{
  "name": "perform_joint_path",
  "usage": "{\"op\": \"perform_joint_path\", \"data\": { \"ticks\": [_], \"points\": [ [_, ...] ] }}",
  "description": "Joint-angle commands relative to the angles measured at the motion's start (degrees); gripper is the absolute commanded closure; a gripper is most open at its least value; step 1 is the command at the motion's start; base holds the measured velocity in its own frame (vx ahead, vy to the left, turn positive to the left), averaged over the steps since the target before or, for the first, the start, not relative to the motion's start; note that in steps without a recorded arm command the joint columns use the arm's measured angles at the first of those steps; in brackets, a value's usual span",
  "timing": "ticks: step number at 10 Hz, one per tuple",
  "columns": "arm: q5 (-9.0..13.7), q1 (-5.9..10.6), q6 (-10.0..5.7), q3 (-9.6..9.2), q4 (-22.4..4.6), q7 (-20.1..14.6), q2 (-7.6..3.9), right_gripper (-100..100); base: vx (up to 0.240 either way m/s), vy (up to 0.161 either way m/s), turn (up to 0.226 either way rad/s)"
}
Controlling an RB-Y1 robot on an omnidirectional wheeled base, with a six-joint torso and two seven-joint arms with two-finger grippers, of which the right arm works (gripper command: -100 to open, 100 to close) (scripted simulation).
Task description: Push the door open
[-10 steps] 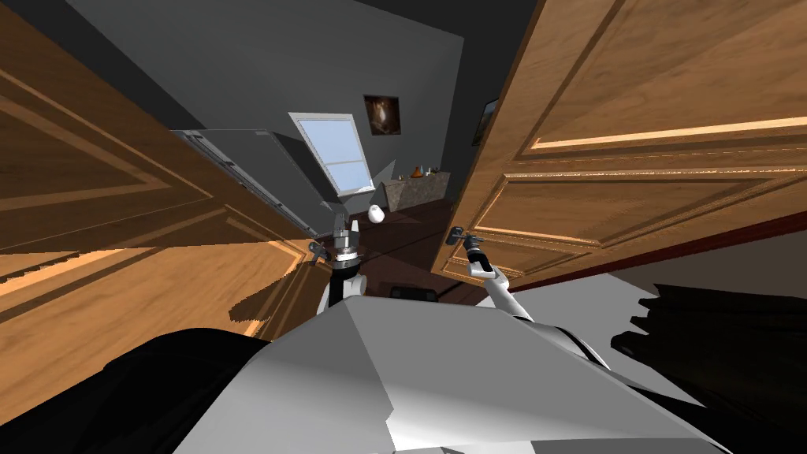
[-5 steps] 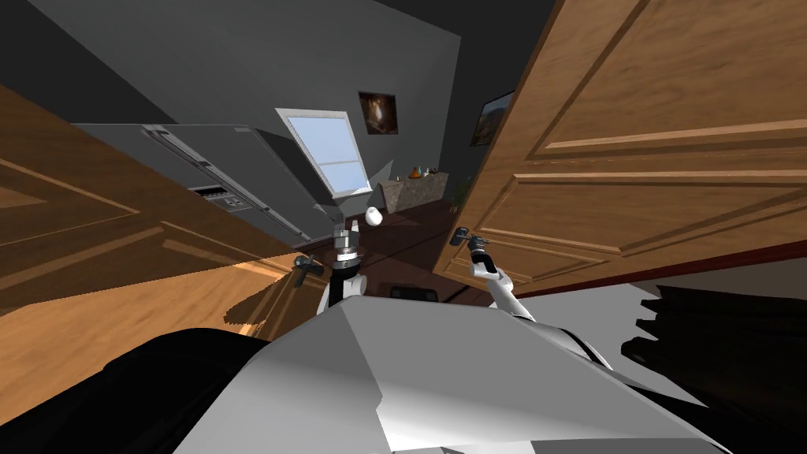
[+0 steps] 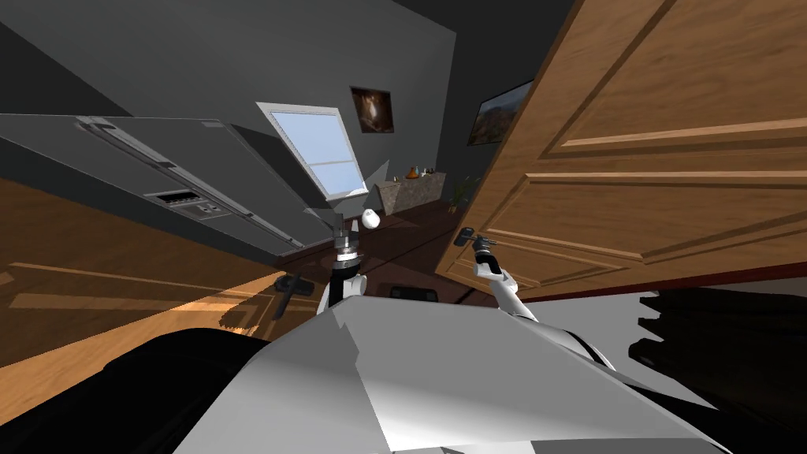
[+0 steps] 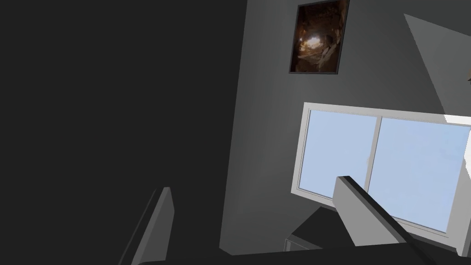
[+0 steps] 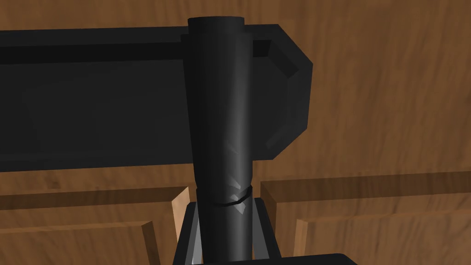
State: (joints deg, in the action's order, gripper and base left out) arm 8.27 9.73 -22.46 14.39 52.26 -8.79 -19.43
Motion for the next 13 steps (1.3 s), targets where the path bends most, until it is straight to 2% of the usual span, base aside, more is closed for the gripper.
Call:
{"op": "perform_joint_path", "data": {
  "ticks": [1,5,6,9,11,13],
  "points": [
    [0.2,-0.21,0.10,1.69,0.1,0.6,-0.30,100,0.198,0.064,-0.076],
    [0.7,-0.01,-0.04,4.39,-1.0,1.6,-0.37,100,0.179,0.071,-0.073],
    [0.7,-0.01,-0.04,4.39,-1.0,1.6,-0.37,100,0.127,0.032,-0.028],
    [1.0,0.12,-0.14,6.13,-1.8,2.2,-0.42,100,0.176,0.080,-0.061],
    [1.0,-0.30,0.13,6.24,-1.9,2.1,-0.45,100,0.133,0.028,-0.051],
    [1.4,-0.40,-0.03,7.90,-2.2,2.6,-0.75,100,0.202,0.023,-0.067]
  ]
}}
